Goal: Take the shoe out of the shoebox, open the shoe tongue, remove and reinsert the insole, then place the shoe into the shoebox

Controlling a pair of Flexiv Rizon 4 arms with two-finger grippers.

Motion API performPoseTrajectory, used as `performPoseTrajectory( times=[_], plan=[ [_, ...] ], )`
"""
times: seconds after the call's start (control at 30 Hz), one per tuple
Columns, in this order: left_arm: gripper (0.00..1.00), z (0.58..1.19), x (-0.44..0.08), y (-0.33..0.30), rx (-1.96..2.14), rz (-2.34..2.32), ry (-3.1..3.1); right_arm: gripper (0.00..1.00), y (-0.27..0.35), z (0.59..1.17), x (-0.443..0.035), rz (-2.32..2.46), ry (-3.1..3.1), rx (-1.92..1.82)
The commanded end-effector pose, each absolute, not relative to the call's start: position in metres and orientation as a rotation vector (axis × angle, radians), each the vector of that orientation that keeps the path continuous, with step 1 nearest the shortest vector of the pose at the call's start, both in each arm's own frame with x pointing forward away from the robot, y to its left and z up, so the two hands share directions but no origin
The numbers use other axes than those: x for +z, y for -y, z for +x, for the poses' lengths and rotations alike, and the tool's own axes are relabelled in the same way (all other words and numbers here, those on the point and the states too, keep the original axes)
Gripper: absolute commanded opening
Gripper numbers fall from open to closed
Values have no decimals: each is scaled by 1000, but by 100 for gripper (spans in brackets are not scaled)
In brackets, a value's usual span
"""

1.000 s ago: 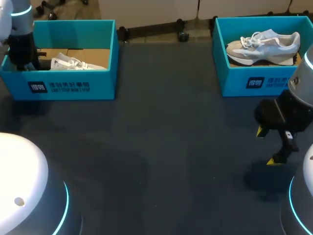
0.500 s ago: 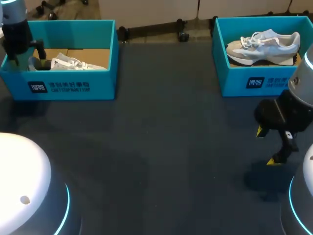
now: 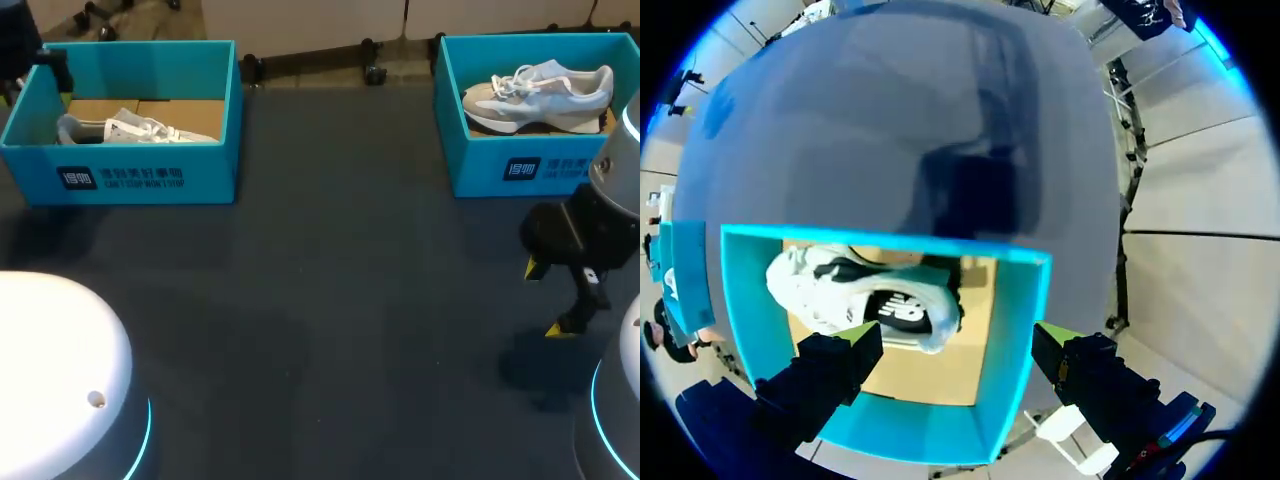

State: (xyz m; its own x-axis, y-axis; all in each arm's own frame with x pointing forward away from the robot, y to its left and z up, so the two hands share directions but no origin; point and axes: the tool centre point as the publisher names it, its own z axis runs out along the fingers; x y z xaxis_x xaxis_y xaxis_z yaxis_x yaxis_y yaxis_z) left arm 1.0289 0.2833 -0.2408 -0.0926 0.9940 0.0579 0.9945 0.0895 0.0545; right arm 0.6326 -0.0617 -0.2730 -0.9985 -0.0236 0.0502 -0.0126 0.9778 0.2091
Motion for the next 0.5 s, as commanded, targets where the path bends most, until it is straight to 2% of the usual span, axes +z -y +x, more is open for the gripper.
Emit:
performPoseTrajectory(
  times=[0.03, 0.5],
  plan=[
    [100, 991, -216, -285, -204, -2142, 2335, 100, 62, 632, -274, 28, 3074, -322],
    [100, 950, -200, -286, -162, -2158, 2312, 100, 62, 632, -274, 28, 3074, -322]
  ],
)
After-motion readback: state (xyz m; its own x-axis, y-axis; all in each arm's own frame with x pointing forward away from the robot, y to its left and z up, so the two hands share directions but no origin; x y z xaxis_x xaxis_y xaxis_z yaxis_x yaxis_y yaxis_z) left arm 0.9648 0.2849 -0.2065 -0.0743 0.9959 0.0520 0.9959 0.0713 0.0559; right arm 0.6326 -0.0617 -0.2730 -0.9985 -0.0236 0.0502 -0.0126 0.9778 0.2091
